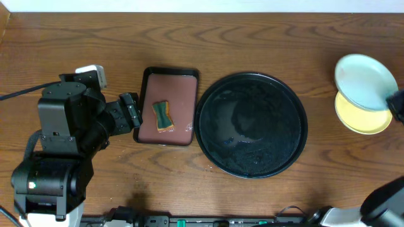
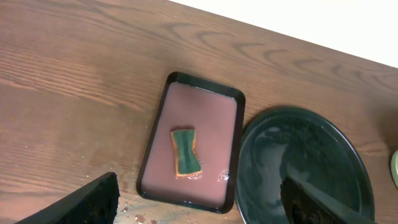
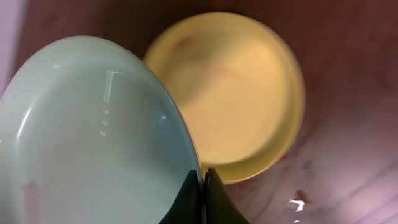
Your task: Clean dirty plates on tray and stack at the side
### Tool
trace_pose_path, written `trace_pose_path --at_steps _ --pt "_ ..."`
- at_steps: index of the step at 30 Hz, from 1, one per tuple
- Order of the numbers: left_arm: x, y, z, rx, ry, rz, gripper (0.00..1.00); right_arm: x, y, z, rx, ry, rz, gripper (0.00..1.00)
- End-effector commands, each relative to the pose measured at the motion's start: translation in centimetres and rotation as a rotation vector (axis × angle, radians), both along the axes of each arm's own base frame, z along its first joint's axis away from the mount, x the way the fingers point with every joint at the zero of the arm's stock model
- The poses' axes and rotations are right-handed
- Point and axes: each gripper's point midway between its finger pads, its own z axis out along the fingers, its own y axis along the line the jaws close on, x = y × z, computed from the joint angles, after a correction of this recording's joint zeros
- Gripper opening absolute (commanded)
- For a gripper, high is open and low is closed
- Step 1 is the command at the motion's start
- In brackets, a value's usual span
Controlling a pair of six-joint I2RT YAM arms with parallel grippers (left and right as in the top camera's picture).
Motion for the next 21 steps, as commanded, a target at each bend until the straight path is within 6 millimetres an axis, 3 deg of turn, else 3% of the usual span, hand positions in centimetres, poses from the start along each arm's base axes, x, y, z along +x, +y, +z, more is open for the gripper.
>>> trace_pose_path --at_steps 1,6,9,11,16,21 --pt "0.0 0.0 0.7 -0.006 -0.017 0.001 0.84 -0.5 -1.7 -2.1 0.038 0.02 -0.009 0.01" --pt "0.0 0.0 0.7 -0.007 -0.017 0.001 0.84 -1.4 -3.2 -4.7 0.01 0.099 0.011 0.01" --pt "0.0 0.0 0.7 -0.006 -0.017 0.001 0.84 -2.1 -3.3 -5.2 0.005 0.136 0.008 0.34" --pt "0.0 0.0 0.7 -0.006 -0.017 0.001 0.84 -2.1 -3.3 -4.4 0.002 0.12 -0.012 0.42" --pt "0.0 0.0 0.7 -0.006 -0.017 0.001 0.84 -0.8 -2.0 1.1 -0.092 -0.013 0.037 0.48" --pt "0.0 0.0 0.7 -0.007 -0.017 0.001 0.84 1.6 4.7 9.4 -0.151 -0.279 0.264 0.51"
